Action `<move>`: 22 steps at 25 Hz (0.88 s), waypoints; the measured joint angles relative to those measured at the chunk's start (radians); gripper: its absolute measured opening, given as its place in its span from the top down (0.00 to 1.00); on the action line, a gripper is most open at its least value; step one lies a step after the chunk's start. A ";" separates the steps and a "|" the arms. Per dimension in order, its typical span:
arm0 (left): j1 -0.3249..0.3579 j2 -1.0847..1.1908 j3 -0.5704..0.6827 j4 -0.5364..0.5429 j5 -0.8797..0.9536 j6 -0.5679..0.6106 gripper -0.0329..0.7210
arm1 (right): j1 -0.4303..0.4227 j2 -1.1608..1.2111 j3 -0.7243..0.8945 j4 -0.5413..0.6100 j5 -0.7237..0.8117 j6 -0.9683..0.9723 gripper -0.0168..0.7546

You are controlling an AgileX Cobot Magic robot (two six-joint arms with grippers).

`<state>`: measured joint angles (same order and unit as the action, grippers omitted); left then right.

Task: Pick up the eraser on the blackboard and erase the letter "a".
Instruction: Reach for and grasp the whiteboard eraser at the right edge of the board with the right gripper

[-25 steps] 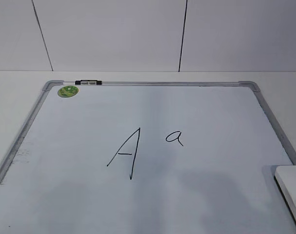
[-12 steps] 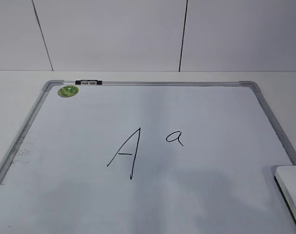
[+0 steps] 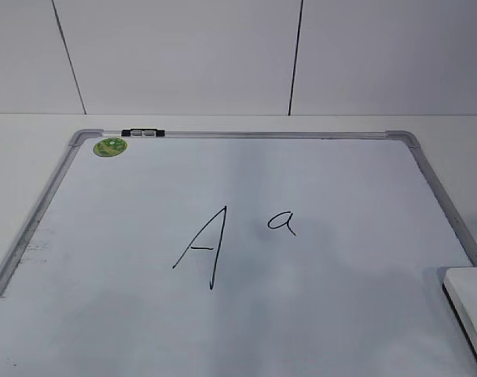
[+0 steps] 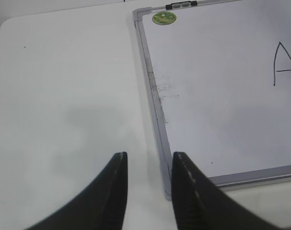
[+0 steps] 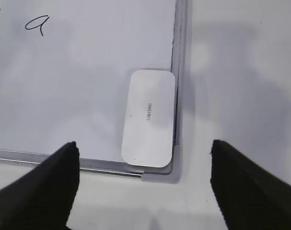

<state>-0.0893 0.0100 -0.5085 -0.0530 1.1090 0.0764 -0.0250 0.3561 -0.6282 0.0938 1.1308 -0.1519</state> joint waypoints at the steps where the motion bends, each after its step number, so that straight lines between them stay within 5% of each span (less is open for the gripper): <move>1: 0.000 0.000 0.000 0.000 0.000 0.000 0.65 | 0.007 0.033 -0.009 0.010 -0.005 -0.001 0.10; 22: 0.000 0.000 0.000 0.000 0.000 0.000 0.65 | 0.018 0.612 -0.082 0.145 -0.002 -0.003 0.10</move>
<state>-0.0893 0.0100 -0.5085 -0.0530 1.1090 0.0764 -0.0069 0.9681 -0.7099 0.2386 1.1284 -0.1549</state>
